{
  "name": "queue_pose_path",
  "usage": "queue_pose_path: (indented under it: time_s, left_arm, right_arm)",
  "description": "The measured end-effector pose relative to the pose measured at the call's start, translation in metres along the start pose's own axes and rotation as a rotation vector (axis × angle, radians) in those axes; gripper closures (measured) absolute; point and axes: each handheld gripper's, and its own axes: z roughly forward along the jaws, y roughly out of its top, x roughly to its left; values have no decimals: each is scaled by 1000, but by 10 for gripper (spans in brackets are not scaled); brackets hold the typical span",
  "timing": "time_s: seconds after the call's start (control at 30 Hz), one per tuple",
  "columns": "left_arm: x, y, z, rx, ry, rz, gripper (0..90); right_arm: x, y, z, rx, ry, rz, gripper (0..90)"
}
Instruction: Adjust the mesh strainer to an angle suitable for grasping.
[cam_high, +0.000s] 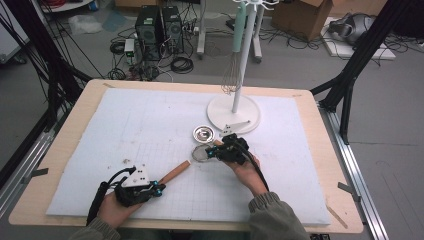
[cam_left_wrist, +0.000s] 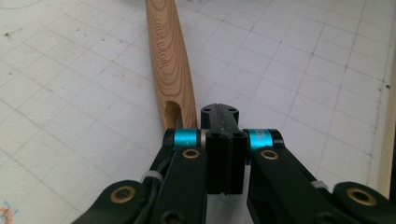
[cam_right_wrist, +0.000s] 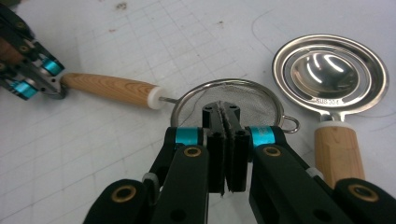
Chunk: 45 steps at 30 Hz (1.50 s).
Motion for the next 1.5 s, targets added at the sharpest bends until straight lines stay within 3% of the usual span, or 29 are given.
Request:
queue_pose_path:
  time_s: [0.2, 0.63, 0.8, 0.9, 1.03, 1.5]
  left_arm:
    - [1, 0, -1, 2, 8, 2, 892]
    - [5, -2, -3, 3, 31, -13, 892]
    - [7, -3, -3, -2, 40, -23, 892]
    - [8, -3, -4, 0, 43, -21, 892]
    - [10, -3, -4, 5, 51, -19, 892]
    - [15, -5, -6, 3, 71, -37, 889]
  right_arm:
    - [3, 0, 12, 69, 9, -26, 892]
    - [14, -6, 12, 149, 28, -66, 892]
    - [18, -5, 12, 152, 24, -96, 892]
    - [18, -4, 13, 148, -1, -115, 892]
    - [17, -4, 14, 151, -23, -107, 893]
    - [25, -5, 15, 184, -1, -140, 894]
